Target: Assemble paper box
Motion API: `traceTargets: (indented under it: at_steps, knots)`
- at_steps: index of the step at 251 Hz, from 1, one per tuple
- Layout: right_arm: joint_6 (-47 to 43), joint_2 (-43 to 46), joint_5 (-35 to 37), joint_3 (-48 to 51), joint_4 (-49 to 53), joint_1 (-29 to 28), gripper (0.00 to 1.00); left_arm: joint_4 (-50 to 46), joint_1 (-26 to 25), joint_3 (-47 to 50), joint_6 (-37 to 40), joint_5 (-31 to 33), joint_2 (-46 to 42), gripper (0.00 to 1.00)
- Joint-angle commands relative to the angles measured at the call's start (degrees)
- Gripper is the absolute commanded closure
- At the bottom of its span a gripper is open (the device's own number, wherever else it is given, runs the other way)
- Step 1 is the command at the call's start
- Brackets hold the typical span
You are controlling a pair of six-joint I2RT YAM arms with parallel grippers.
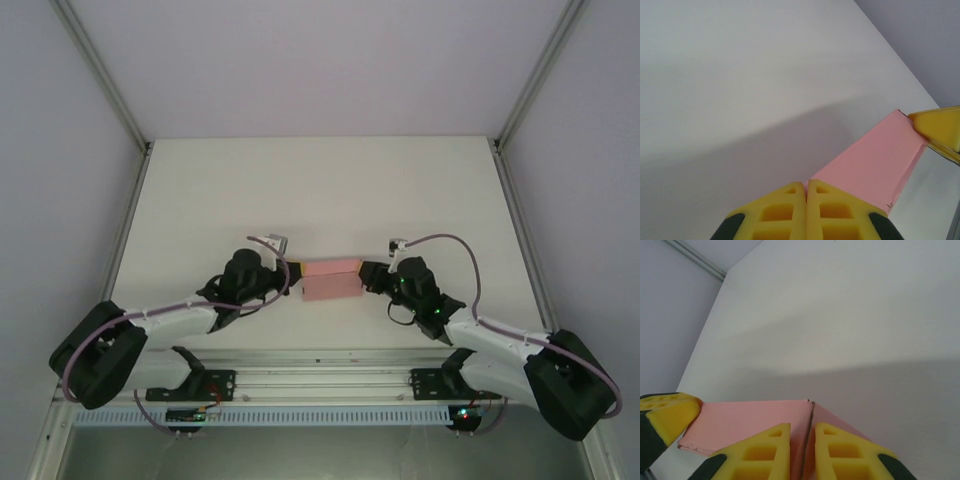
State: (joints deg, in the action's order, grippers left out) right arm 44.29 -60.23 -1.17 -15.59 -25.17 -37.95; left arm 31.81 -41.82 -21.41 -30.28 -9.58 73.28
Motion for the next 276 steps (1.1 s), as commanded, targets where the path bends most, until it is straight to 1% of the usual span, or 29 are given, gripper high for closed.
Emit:
traceTargets:
  at_steps: [1, 6, 11, 20, 32, 42, 50, 58, 68, 74, 87, 91, 96, 99, 104, 113, 116, 121, 123, 133, 145, 149, 164, 183, 206, 216, 230, 256, 276]
  knots:
    - [-2.0, 0.8, 2.2, 2.9, 14.6, 0.0, 0.77, -14.0, -2.4, 0.8, 3.5, -0.1, 3.8, 1.00]
    - [-2.0, 1.6, 2.3, 2.6, 15.3, -0.1, 0.76, -14.4, -2.5, 0.3, 3.5, 0.0, 3.7, 1.00]
    - [-2.0, 2.3, 2.4, 2.2, 16.0, -0.1, 0.75, -14.9, -2.5, -0.3, 3.5, 0.0, 3.6, 0.97]
    - [-1.9, 3.6, 2.7, 1.5, 17.4, -0.1, 0.70, -15.8, -2.5, -1.5, 3.5, 0.5, 3.2, 0.85]
    - [-2.0, 5.3, 2.8, 0.5, 19.2, -0.1, 0.67, -18.1, -2.5, -3.5, 3.6, 1.1, 2.6, 0.76]
    - [-1.9, 6.6, 2.7, -0.6, 20.7, -0.1, 0.65, -20.2, -2.5, -5.5, 3.8, 1.6, 1.9, 0.60]
    - [-2.1, 7.4, 2.7, -1.4, 22.0, 0.0, 0.60, -21.9, -2.5, -7.1, 4.1, 2.2, 1.3, 0.59]
    - [-2.3, 8.0, 2.6, -2.4, 23.2, 0.0, 0.58, -23.5, -2.5, -8.7, 4.9, 2.4, 0.8, 0.59]
    - [-3.3, 8.5, 2.5, -3.7, 24.5, 0.1, 0.55, -25.3, -2.5, -10.7, 6.2, 2.8, 0.1, 0.51]
    - [-4.5, 8.8, 2.6, -4.5, 25.0, 0.2, 0.51, -26.4, -2.5, -11.9, 7.0, 3.3, -0.5, 0.51]
    - [-6.4, 9.1, 2.3, -6.2, 25.7, 0.5, 0.48, -28.9, -2.3, -14.5, 8.2, 4.9, -1.6, 0.48]
    - [-6.7, 9.2, 2.1, -6.8, 25.8, 0.7, 0.47, -29.5, -2.2, -15.5, 8.3, 5.6, -2.0, 0.44]
    - [-6.8, 9.2, 1.8, -7.6, 26.1, 0.9, 0.44, -30.9, -1.9, -16.6, 8.2, 6.2, -2.4, 0.33]
    - [-8.4, 9.3, 1.8, -8.1, 26.2, 1.1, 0.43, -31.6, -1.7, -17.3, 8.2, 6.4, -2.7, 0.28]
    - [-9.2, 9.2, 1.5, -8.9, 26.6, 1.4, 0.39, -32.4, -1.3, -18.3, 8.3, 6.4, -3.0, 0.24]
    - [-10.5, 9.0, 0.8, -10.5, 27.0, 2.0, 0.37, -34.3, -0.5, -20.1, 7.8, 7.0, -3.6, 0.18]
    - [-11.1, 8.9, 0.4, -11.0, 27.2, 2.3, 0.36, -34.9, -0.3, -20.7, 7.5, 7.3, -3.9, 0.13]
    - [-12.0, 8.7, -0.2, -11.7, 27.2, 2.6, 0.34, -35.9, 0.2, -21.5, 7.1, 7.7, -4.2, 0.02]
    - [-12.4, 8.7, -0.6, -12.0, 27.2, 2.8, 0.33, -36.2, 0.3, -21.8, 7.0, 7.8, -4.4, 0.00]
    - [-14.4, 8.0, -2.2, -13.5, 27.2, 3.7, 0.24, -37.8, 1.2, -23.1, 6.4, 8.5, -5.1, 0.00]
    - [-17.3, 6.8, -4.6, -15.0, 27.2, 5.0, 0.05, -39.9, 2.1, -24.0, 5.3, 11.5, -6.1, 0.00]
    - [-18.6, 6.4, -5.6, -15.4, 27.1, 5.3, 0.02, -40.6, 2.5, -24.3, 4.8, 12.7, -6.4, 0.00]
    - [-25.4, 4.2, -11.0, -17.2, 26.8, 6.8, 0.01, -44.6, 4.6, -25.5, 2.1, 17.3, -7.2, 0.00]
    - [-36.3, 0.4, -19.2, -20.7, 28.7, 8.0, 0.01, -49.6, 8.9, -26.4, -0.7, 20.4, -8.0, 0.00]
    - [-57.5, -5.5, -28.4, -28.3, 39.7, 7.5, 0.01, -54.9, 15.1, -26.4, -3.2, 22.2, -8.5, 0.00]
    - [-64.8, -8.5, -28.6, -31.8, 45.3, 6.2, 0.01, -56.5, 17.4, -26.1, -3.8, 22.9, -8.9, 0.00]
    - [-73.7, -12.2, -26.7, -36.3, 50.9, 4.4, 0.01, -57.0, 20.0, -24.6, -3.7, 23.0, -9.9, 0.00]
    - [-82.7, -18.8, -25.2, -42.3, 56.2, 2.9, 0.01, -56.5, 22.9, -21.3, -3.3, 25.6, -13.1, 0.00]
    - [-87.6, -24.0, -24.4, -47.1, 61.1, 2.2, 0.01, -56.5, 24.6, -18.8, -4.1, 28.1, -16.0, 0.00]
